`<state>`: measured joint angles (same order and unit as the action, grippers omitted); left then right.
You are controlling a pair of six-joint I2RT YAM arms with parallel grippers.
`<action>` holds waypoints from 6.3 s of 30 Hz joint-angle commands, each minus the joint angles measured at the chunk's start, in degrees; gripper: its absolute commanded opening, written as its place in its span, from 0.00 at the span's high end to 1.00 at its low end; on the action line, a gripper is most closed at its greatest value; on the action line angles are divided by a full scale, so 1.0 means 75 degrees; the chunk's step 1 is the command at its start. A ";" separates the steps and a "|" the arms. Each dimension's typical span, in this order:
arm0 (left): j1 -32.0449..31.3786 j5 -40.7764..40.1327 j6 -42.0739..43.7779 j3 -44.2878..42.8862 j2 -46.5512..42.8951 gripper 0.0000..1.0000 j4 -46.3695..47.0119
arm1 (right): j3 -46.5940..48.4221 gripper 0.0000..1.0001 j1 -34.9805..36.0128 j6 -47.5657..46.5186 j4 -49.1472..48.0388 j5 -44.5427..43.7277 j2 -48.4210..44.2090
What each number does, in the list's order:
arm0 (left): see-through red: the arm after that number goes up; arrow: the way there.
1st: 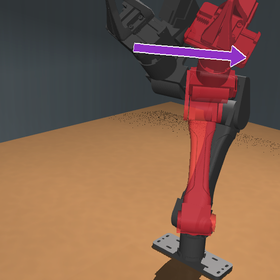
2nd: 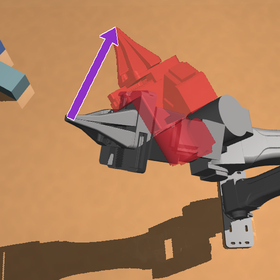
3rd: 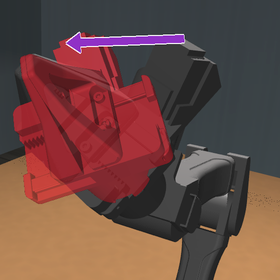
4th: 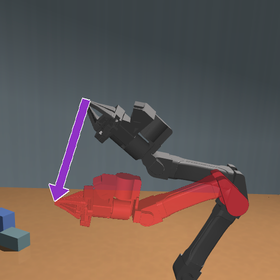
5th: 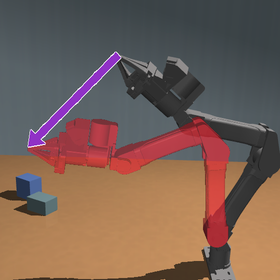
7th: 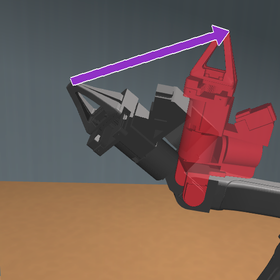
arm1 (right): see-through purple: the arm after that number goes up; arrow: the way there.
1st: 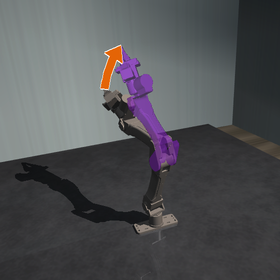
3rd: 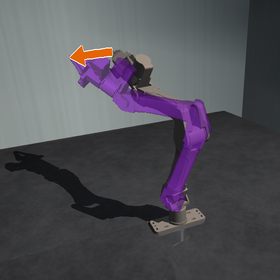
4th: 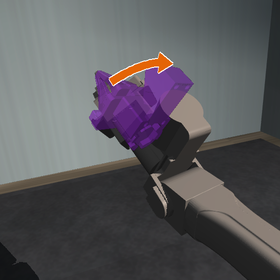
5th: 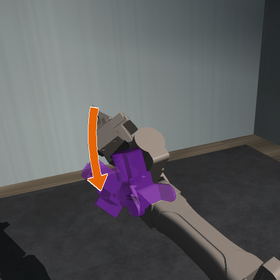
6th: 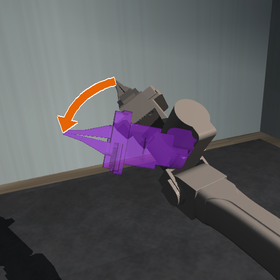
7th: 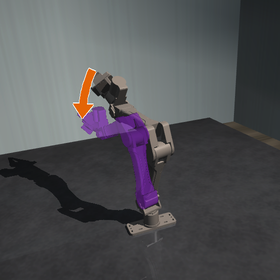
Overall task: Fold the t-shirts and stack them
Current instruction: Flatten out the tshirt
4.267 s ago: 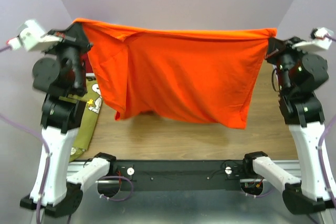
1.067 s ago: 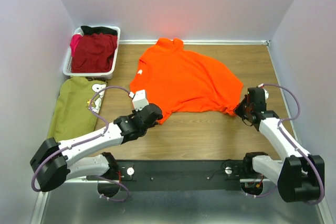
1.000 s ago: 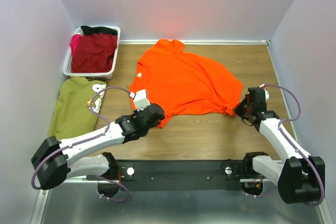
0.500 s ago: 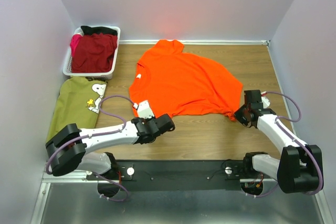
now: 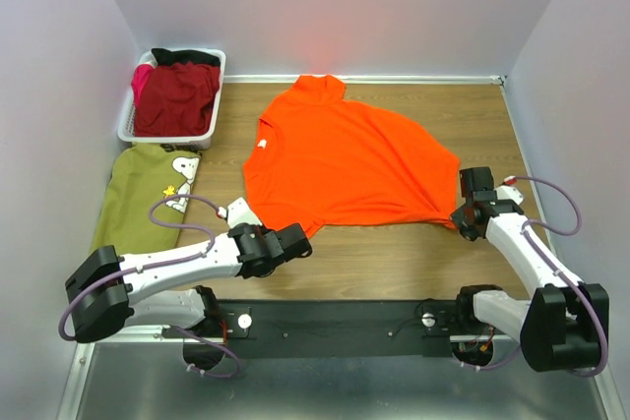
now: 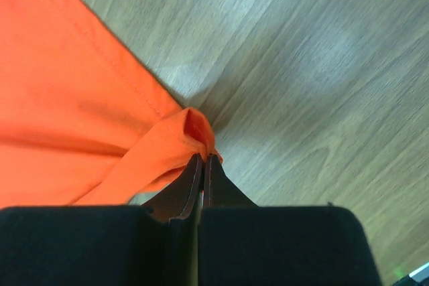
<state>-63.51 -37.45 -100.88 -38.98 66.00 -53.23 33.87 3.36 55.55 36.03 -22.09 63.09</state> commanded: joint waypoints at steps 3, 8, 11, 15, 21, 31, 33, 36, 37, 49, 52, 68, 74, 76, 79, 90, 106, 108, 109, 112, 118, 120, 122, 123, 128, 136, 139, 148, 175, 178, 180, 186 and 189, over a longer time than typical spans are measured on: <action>-0.0075 -0.0853 -0.0566 -0.0415 -0.0373 1.00 -0.0953 | 0.0114 0.90 -0.0002 -0.0269 0.0668 0.1183 -0.0466; -0.0076 -0.0913 -0.0460 -0.0439 -0.0643 0.98 -0.1047 | 0.0148 0.79 0.0021 -0.0422 0.1125 0.1878 -0.0876; -0.0087 -0.0878 -0.0389 -0.0451 -0.0748 0.91 -0.1059 | 0.0604 0.69 0.0021 -0.0340 0.1511 0.1937 -0.1146; -0.0134 -0.0936 -0.0214 -0.0486 -0.0854 0.86 -0.1012 | 0.0992 0.46 0.0010 -0.0656 0.1653 0.1459 -0.1462; -0.0240 -0.1332 0.0173 -0.0497 -0.1182 0.83 -0.0860 | 0.1099 0.25 0.0010 -0.0867 0.0383 0.0486 -0.1756; -0.0158 -0.2881 0.1788 -0.1704 -0.1101 0.51 0.0182 | 0.2853 0.25 -0.0002 -0.1874 -0.2413 0.0167 0.2659; 0.0122 -0.2824 0.2361 -0.1717 -0.0949 0.50 0.0673 | 0.3370 0.26 0.0010 -0.2236 -0.2727 0.0330 0.3281; 0.1245 -0.1984 0.4083 -0.1425 -0.0668 0.50 0.2242 | 0.4061 0.27 -0.0002 -0.2425 -0.2835 0.0448 0.4265; 0.1539 -0.1735 0.4470 -0.1319 -0.0597 0.49 0.3105 | 0.4202 0.27 0.0010 -0.2473 -0.2835 0.0437 0.4709; 0.4036 0.1089 0.7741 -0.2183 0.2074 0.56 0.5958 | 0.5304 0.29 -0.0002 -0.2941 -0.2847 0.0859 0.6447; 0.4271 0.2003 0.8012 -0.2698 0.2800 0.57 0.6182 | 0.5410 0.29 -0.0002 -0.2977 -0.2812 0.1046 0.6693; 0.5889 0.3494 0.8400 -0.6578 0.6562 0.65 0.2953 | 0.8571 0.30 -0.0609 -0.3129 -0.0903 0.1807 0.8942; 0.6287 0.3482 0.8447 -0.8394 0.7828 0.66 0.1838 | 1.1297 0.31 -0.0846 -0.3714 -0.0539 0.2346 1.0511; 0.6358 0.3669 0.8435 -0.9059 0.8273 0.66 0.1684 | 1.2109 0.32 -0.0846 -0.3925 -0.0317 0.2429 1.1084; 0.6463 0.3786 0.8470 -1.0032 0.8836 0.66 0.1391 | 1.3155 0.32 -0.0857 -0.4218 -0.0210 0.2476 1.1415; 0.6616 0.2908 0.9020 -1.1175 0.8442 0.68 0.1577 | 1.2478 0.32 -0.0846 -0.5015 -0.0222 0.1563 0.9405; 0.5597 0.3633 1.0157 -0.8366 0.6740 0.69 0.2444 | 0.7548 0.32 -0.0834 -0.4782 -0.0117 0.1923 0.6202; 0.5538 0.3879 1.0158 -0.8023 0.6669 0.69 0.2632 | 0.7088 0.32 -0.0822 -0.4653 -0.0128 0.2100 0.6038; 0.5514 0.3915 1.0111 -0.7801 0.6681 0.70 0.2656 | 0.6854 0.33 -0.0811 -0.4606 -0.0152 0.2275 0.6014; 0.5514 0.3974 0.9994 -0.7379 0.6728 0.70 0.2679 | 0.6173 0.34 -0.0624 -0.4606 -0.0245 0.2323 0.5897; 0.5514 0.3752 0.9666 -0.6921 0.6868 0.71 0.2528 | 0.5259 0.34 -0.0459 -0.4489 -0.0328 0.2488 0.5686; 0.5514 0.3623 0.9549 -0.6838 0.6938 0.71 0.2399 | 0.5071 0.34 -0.0459 -0.4430 -0.0316 0.2500 0.5639; 0.5514 0.3541 0.9467 -0.6733 0.7009 0.71 0.2247 | 0.4778 0.34 -0.0471 -0.4337 -0.0304 0.2453 0.5615; 0.5514 0.3506 0.9443 -0.6721 0.7090 0.71 0.2165 | 0.4673 0.34 -0.0459 -0.4313 -0.0258 0.2441 0.5615; 0.5631 0.3236 0.9197 -0.6603 0.7196 0.72 0.1673 | 0.4298 0.34 -0.0459 -0.3986 0.0304 0.2091 0.5686; 0.6065 0.3212 0.8939 -0.5948 0.6904 0.72 0.1239 | 0.3676 0.35 -0.0459 -0.3668 0.1218 0.1516 0.5533; 0.6205 0.3422 0.8939 -0.5573 0.6810 0.72 0.1297 | 0.3465 0.35 -0.0459 -0.3610 0.1453 0.1468 0.5498; 0.6405 0.3283 0.9126 -0.5313 0.6564 0.73 0.1355 | 0.3172 0.37 -0.0459 -0.3563 0.1805 0.1726 0.5112; 0.4049 0.4513 0.9502 -0.4343 0.3986 0.79 0.1519 | 0.4625 0.38 -0.0459 -0.3680 0.1759 0.1609 0.5088; 0.4038 0.4618 0.9326 -0.3874 0.3868 0.79 0.1637 | 0.4543 0.38 -0.0459 -0.3680 0.1735 0.1621 0.5088; 0.4026 0.4677 0.9221 -0.3557 0.3915 0.79 0.1648 | 0.4508 0.38 -0.0459 -0.3680 0.1700 0.1644 0.5076; 0.4014 0.4584 0.9010 -0.2901 0.4230 0.79 0.1660 | 0.4356 0.39 -0.0459 -0.3692 0.1641 0.1691 0.5088; 0.4014 0.4397 0.8811 -0.2654 0.4453 0.79 0.1509 | 0.4285 0.39 -0.0459 -0.3692 0.1653 0.1656 0.5065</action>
<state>-33.12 -3.86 -31.94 -61.52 97.21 -41.17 67.31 0.03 28.42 48.95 -9.23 100.66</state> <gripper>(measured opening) 0.209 0.616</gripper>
